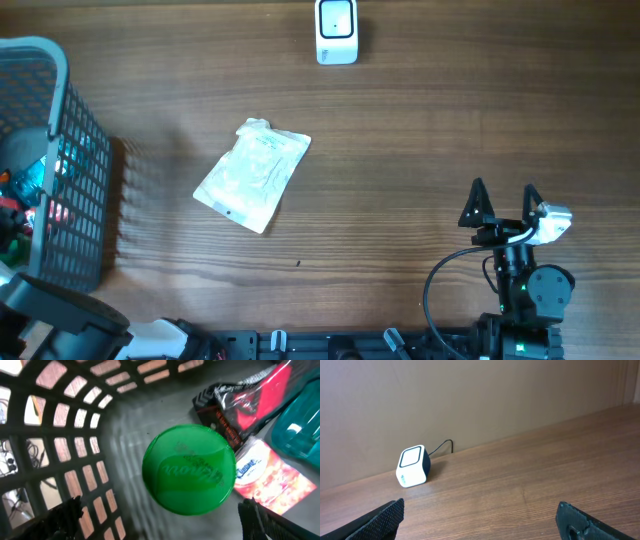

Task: Scan the item barcode
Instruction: 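Reach the left gripper back into the basket toward the green tin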

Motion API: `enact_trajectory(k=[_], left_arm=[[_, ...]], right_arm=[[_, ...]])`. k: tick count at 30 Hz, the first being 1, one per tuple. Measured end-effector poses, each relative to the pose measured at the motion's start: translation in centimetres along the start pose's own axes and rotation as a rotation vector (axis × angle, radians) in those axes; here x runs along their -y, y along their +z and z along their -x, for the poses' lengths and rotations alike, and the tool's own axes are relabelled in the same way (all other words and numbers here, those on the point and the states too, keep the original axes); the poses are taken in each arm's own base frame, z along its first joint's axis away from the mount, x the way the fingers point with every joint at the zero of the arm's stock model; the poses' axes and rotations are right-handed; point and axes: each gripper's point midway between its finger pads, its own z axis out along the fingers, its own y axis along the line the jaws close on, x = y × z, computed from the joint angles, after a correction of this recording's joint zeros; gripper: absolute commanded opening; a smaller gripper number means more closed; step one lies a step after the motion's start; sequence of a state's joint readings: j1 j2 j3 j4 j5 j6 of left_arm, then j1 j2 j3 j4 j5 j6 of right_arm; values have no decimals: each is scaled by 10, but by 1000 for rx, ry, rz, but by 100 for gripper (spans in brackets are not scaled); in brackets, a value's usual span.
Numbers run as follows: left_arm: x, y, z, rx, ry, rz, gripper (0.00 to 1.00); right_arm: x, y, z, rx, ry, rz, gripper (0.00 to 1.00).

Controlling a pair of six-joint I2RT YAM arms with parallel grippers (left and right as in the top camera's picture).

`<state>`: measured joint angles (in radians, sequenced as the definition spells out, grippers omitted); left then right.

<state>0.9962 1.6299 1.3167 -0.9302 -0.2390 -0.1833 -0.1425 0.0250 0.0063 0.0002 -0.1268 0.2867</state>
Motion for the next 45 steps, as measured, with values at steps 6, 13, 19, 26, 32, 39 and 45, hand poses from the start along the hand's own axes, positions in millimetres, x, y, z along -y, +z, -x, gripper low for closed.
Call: enact_trajectory(k=[6,13,19,26,32,39,45], left_arm=[[17,10,17,49,-7,-69,100],[25,49,7,-8,5,-60,100],[32,72,-6,-78,18,-71,69],[33,71,-7,-83,22,-77,68],[32,71,-11,-102,21,-73,65],[31,33,-1,-31,-39,-125,63],[41,-33,16,113,-82,-294,63]], right_arm=[[0,0,0,0,0,0,100],[0,0,0,0,0,0,100],[0,0,0,0,0,0,100],[0,0,0,0,0,0,100],[0,0,0,0,0,0,100],[0,0,0,0,0,0,100],[0,0,0,0,0,0,100]])
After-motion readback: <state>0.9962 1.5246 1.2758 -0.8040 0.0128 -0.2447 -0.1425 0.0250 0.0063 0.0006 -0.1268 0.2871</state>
